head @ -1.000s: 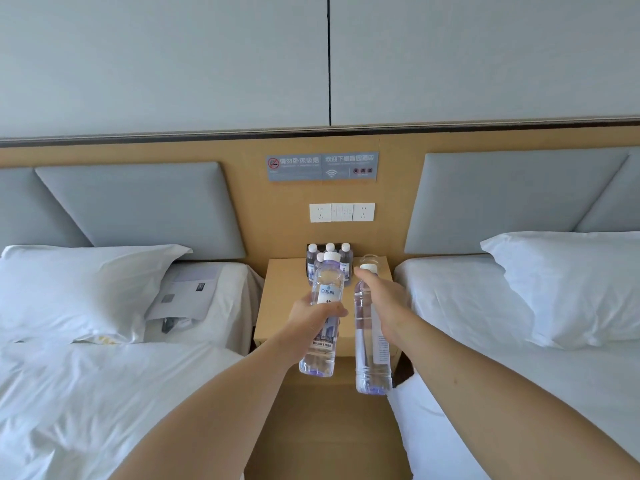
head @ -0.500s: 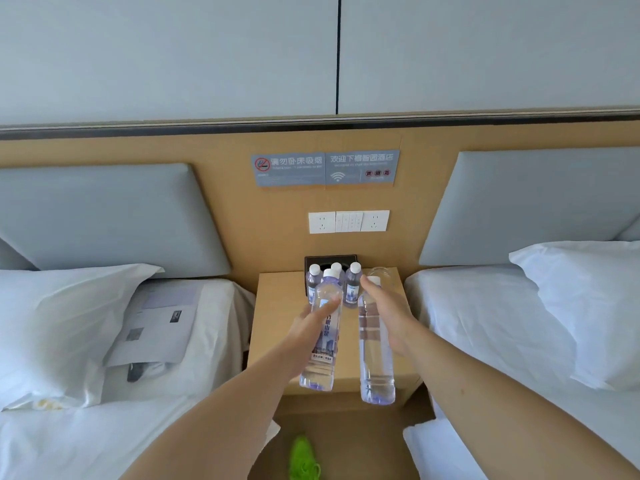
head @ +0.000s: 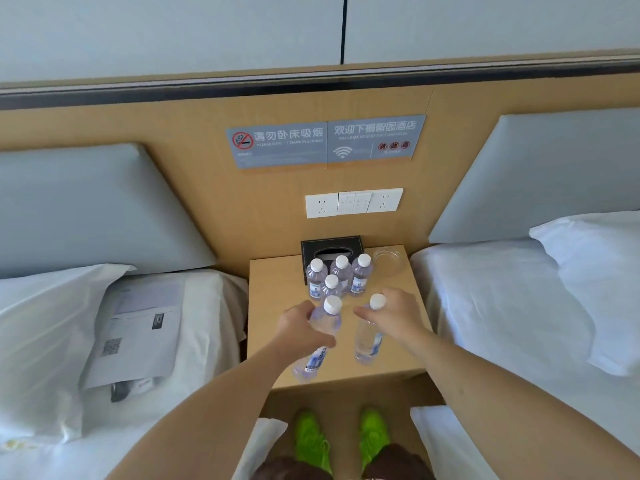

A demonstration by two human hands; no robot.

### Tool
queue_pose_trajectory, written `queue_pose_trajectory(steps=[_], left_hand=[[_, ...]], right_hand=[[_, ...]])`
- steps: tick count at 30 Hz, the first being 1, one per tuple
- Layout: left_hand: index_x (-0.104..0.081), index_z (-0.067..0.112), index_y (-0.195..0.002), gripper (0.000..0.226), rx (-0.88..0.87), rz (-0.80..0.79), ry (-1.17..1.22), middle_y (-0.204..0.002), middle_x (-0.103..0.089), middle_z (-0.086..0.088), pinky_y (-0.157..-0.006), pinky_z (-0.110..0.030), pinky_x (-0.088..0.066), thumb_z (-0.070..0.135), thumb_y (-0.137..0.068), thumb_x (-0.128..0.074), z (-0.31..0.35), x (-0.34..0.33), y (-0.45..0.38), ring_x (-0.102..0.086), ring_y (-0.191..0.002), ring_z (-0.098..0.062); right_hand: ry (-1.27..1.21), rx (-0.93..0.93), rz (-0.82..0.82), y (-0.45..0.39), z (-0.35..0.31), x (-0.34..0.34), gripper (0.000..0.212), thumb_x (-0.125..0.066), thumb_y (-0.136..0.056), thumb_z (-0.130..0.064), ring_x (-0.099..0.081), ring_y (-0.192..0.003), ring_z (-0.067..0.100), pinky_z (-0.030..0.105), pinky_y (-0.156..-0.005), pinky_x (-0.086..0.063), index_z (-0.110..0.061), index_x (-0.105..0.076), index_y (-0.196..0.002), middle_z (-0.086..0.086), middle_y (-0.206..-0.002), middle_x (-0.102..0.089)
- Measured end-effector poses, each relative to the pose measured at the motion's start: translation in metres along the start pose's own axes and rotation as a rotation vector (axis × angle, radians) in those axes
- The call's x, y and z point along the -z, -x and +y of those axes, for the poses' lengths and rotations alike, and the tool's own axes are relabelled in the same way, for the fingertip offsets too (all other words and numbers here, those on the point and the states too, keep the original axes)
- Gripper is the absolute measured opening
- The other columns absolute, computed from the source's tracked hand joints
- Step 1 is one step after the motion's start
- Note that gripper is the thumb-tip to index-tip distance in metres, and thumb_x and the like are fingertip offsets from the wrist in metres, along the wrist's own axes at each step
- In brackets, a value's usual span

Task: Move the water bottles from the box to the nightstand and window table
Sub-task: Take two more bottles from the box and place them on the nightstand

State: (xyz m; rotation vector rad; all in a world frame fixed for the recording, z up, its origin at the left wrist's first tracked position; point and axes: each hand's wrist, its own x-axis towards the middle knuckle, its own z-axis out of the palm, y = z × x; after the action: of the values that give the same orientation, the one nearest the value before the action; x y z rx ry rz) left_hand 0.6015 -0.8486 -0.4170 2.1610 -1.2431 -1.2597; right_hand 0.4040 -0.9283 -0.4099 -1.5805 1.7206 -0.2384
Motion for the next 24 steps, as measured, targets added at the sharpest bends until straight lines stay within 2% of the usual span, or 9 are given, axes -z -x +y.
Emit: queue_pose_trajectory(steps=[3,6,8,11,14,17,21,24], left_hand=[[-0.056,0.027,-0.082,0.043,0.001,0.020,-0.135,-0.082,-0.060,0.008,-0.057,-0.028,-0.043,0.037,-0.051,-0.084,-0.010,-0.007,-0.013,-0.053,-0.069,-0.013],[-0.057,0.031,-0.080,0.037,0.046,0.031,-0.214,-0.078,-0.060,0.012,-0.053,-0.024,-0.039,0.038,-0.051,-0.078,-0.016,-0.013,-0.019,-0.054,-0.068,-0.008],[-0.062,0.030,-0.085,0.038,0.061,0.044,-0.197,-0.079,-0.063,0.012,-0.054,-0.024,-0.043,0.035,-0.051,-0.078,-0.017,-0.019,-0.023,-0.058,-0.072,-0.013],[-0.064,0.033,-0.088,0.039,0.071,0.041,-0.150,-0.081,-0.065,0.014,-0.055,-0.022,-0.043,0.027,-0.053,-0.081,-0.012,-0.032,-0.033,-0.060,-0.074,-0.013],[-0.069,0.029,-0.100,0.046,0.064,0.053,-0.126,-0.086,-0.066,0.011,-0.062,-0.027,-0.046,0.020,-0.057,-0.084,-0.010,-0.047,-0.045,-0.061,-0.081,-0.020],[-0.069,0.029,-0.115,0.058,0.069,0.069,-0.107,-0.094,-0.067,0.009,-0.067,-0.024,-0.044,0.018,-0.060,-0.086,-0.010,-0.060,-0.055,-0.062,-0.088,-0.020],[-0.070,0.031,-0.112,0.054,0.088,0.115,-0.035,-0.090,-0.068,0.010,-0.059,-0.020,-0.042,0.015,-0.062,-0.083,-0.012,-0.079,-0.064,-0.064,-0.085,-0.020],[-0.073,0.024,-0.116,0.056,0.060,0.164,-0.011,-0.108,-0.066,0.004,-0.067,-0.022,-0.042,0.008,-0.063,-0.083,-0.013,-0.091,-0.072,-0.062,-0.091,-0.021]], right_hand=[[0.067,0.019,0.004,-0.018,0.007,-0.002,0.049,-0.083,-0.070,-0.061,-0.059,-0.072,0.016,0.029,-0.053,-0.031,-0.026,-0.050,-0.070,-0.008,-0.074,-0.062],[0.068,-0.009,-0.001,-0.041,0.004,-0.005,0.046,-0.086,-0.071,-0.055,-0.056,-0.073,0.013,0.026,-0.052,-0.031,-0.026,-0.053,-0.081,-0.010,-0.077,-0.058],[0.034,-0.046,-0.025,-0.054,0.002,-0.009,0.047,-0.089,-0.071,-0.049,-0.054,-0.071,0.011,0.026,-0.052,-0.031,-0.026,-0.050,-0.084,-0.010,-0.078,-0.056],[-0.004,-0.072,-0.060,-0.070,0.005,-0.017,0.047,-0.087,-0.072,-0.038,-0.048,-0.065,0.004,0.026,-0.051,-0.030,-0.027,-0.042,-0.077,-0.009,-0.077,-0.054],[-0.029,-0.092,-0.086,-0.084,0.011,-0.024,0.040,-0.084,-0.073,-0.033,-0.051,-0.068,0.010,0.025,-0.051,-0.030,-0.025,-0.045,-0.081,-0.007,-0.080,-0.054],[-0.082,-0.103,-0.073,-0.095,0.015,-0.030,0.039,-0.082,-0.073,-0.032,-0.051,-0.071,0.012,0.025,-0.051,-0.032,-0.019,-0.051,-0.092,-0.009,-0.080,-0.051],[-0.116,-0.110,-0.074,-0.106,0.017,-0.039,0.042,-0.080,-0.074,-0.032,-0.059,-0.085,0.021,0.029,-0.062,-0.041,-0.013,-0.057,-0.103,-0.007,-0.086,-0.054],[-0.130,-0.101,-0.060,-0.114,0.017,-0.045,0.037,-0.079,-0.075,-0.031,-0.061,-0.086,0.022,0.032,-0.068,-0.045,-0.014,-0.057,-0.102,-0.009,-0.084,-0.055]])
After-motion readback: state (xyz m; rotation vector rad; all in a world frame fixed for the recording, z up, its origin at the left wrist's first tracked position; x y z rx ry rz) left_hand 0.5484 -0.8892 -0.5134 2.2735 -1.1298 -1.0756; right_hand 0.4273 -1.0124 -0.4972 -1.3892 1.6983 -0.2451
